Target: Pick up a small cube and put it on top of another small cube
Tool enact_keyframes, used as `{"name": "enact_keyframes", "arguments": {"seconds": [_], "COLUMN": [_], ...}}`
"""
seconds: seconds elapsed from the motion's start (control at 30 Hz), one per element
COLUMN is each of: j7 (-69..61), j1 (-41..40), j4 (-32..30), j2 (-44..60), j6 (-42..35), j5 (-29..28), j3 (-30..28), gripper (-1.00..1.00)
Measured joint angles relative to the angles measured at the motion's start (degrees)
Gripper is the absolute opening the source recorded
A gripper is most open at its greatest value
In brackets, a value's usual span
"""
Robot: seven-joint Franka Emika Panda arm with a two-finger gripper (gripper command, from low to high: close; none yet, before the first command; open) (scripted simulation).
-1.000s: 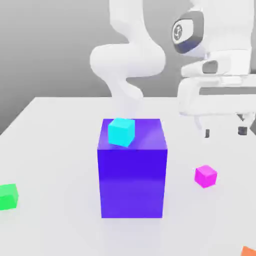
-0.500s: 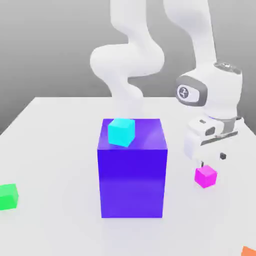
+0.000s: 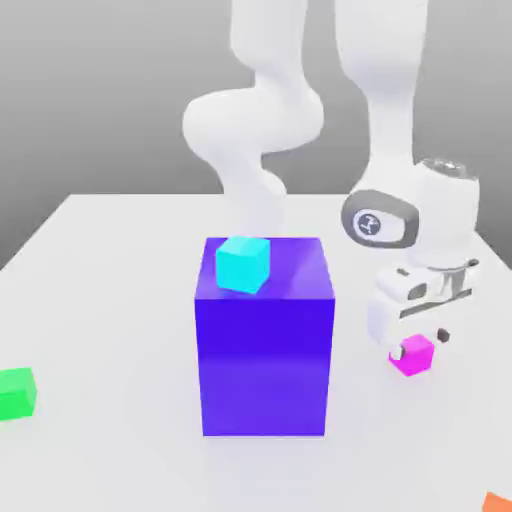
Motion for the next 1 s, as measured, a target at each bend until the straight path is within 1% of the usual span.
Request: {"name": "enact_keyframes", "arguments": {"seconds": [0.03, 0.07, 0.27, 0.33, 0.4, 0.53, 0.7, 0.83, 1.0], "j7": [0.45, 0.66, 0.66, 0.2, -0.98, -4.75, -10.98, -16.09, -20.95], "j1": [1.64, 2.47, 2.85, 1.3, -1.32, -6.71, -11.58, -12.96, -12.78], "j4": [0.01, 0.01, -0.01, -0.01, -0.09, -0.51, -1.39, -2.29, -3.65], "j2": [0.84, 1.26, 1.47, 0.57, -0.91, -4.15, -8.22, -11.37, -14.86], "j6": [0.74, 1.12, 1.4, 0.62, -0.61, -3.2, -6.14, -8.3, -10.7], "j5": [-0.75, -1.11, -1.14, -0.34, 1.45, 6.81, 15.34, 22.18, 28.41], "j3": [-1.92, -2.88, -3.29, -1.42, 1.79, 8.72, 15.82, 18.98, 20.29], "gripper": [0.0, -1.0, -1.0, -1.0, -1.0, -1.0, -1.0, -1.0, -1.0]}}
